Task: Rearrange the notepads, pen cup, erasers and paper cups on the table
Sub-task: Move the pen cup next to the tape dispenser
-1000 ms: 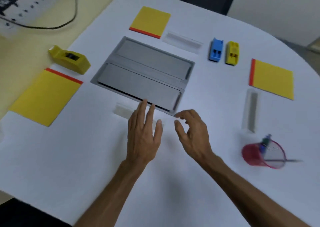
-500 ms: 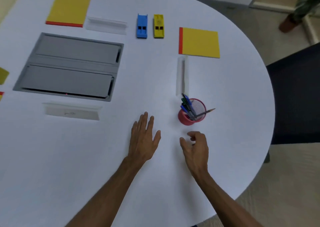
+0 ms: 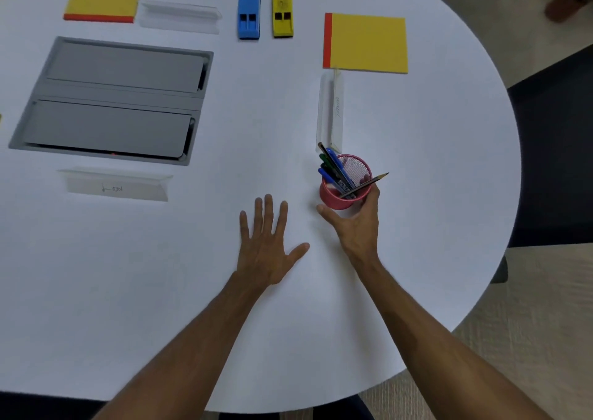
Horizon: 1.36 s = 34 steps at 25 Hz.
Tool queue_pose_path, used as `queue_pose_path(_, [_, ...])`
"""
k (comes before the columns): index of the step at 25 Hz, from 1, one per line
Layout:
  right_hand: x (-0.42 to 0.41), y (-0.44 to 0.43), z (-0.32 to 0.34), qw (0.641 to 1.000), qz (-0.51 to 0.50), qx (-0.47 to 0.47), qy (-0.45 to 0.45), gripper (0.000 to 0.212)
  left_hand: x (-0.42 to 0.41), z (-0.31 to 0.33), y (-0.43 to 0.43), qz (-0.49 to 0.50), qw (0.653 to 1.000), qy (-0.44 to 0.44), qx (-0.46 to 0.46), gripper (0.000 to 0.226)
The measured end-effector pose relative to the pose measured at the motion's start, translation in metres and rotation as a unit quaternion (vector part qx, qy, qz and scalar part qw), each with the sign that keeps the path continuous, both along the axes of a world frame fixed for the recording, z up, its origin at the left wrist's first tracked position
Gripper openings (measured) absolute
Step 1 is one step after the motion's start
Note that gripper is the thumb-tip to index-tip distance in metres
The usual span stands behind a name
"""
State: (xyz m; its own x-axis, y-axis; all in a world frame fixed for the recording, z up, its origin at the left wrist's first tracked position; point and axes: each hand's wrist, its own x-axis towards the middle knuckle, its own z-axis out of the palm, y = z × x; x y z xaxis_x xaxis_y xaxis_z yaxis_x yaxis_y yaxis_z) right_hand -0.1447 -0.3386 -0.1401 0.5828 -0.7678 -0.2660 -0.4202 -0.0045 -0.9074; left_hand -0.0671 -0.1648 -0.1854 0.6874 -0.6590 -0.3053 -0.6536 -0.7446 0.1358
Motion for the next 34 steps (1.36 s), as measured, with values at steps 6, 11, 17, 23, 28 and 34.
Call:
queue_pose_path(6, [0.01,-0.001,-0.001,0.999,-0.03,0.0,-0.046,0.08,-0.001,0.008,-0.001,-0.003,1.0,0.011,0.02,0.096])
queue_pose_path(11, [0.011,0.001,0.013,1.0,-0.011,-0.008,-0.028,0.069,0.003,0.018,0.005,0.004,0.999,0.008,-0.036,0.083])
queue_pose_path(17, [0.014,0.036,0.047,0.997,0.07,-0.006,-0.012,0.072,0.022,0.059,0.039,0.075,0.988,-0.019,-0.131,0.084])
queue_pose_path(23, [0.057,0.101,0.086,0.985,0.167,-0.012,-0.032,0.083,0.076,0.104,0.108,0.198,0.967,-0.039,-0.156,0.083])
queue_pose_path(28, [0.124,0.161,0.115,0.97,0.234,-0.006,-0.066,0.079,0.134,0.126,0.188,0.279,0.94,-0.094,-0.172,0.085])
queue_pose_path(34, [0.223,0.23,0.12,0.945,0.308,-0.005,-0.107,0.077,0.209,0.111,0.278,0.368,0.909,-0.115,-0.16,0.076])
